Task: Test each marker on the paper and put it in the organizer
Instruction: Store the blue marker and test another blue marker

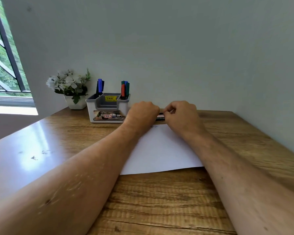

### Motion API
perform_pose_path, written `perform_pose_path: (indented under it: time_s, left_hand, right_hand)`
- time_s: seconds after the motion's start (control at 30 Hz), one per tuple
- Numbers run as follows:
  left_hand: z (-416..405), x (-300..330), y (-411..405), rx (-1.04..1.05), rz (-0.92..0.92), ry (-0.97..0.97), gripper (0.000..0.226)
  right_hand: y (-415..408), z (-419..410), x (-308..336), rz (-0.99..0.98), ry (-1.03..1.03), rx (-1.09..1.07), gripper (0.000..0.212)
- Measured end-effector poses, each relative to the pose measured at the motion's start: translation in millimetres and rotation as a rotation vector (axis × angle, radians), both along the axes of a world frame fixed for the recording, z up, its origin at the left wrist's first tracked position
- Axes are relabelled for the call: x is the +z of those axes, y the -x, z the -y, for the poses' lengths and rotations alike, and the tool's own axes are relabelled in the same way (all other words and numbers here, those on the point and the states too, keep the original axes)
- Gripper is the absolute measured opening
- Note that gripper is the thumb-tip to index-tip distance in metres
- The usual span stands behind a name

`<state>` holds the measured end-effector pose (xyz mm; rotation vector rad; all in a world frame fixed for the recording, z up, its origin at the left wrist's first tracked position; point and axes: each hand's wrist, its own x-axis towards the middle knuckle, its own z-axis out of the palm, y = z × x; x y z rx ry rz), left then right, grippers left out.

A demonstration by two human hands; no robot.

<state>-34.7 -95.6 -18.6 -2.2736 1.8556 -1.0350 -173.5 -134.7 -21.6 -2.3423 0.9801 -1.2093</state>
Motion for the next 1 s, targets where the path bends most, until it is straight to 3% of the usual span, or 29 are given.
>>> perform_pose_path:
  time_s: [0.23,0.47,1.0]
  left_hand:
    - [3,-5,-7,0.019,-0.012,-0.023,0.017]
    - [9,-8,-11,-0.027,-0.137,-0.049,0.018]
    - [7,-12,-7,0.001,-0.209,-0.044,0.018]
  right_hand:
    - [-3,9,-2,-0.027,-0.008,0.010,0.017]
    - [-1,5,1,0.046,0.044,0.008,0.016]
    - [1,5,1,0.047,-0.067,-0.066,0.014]
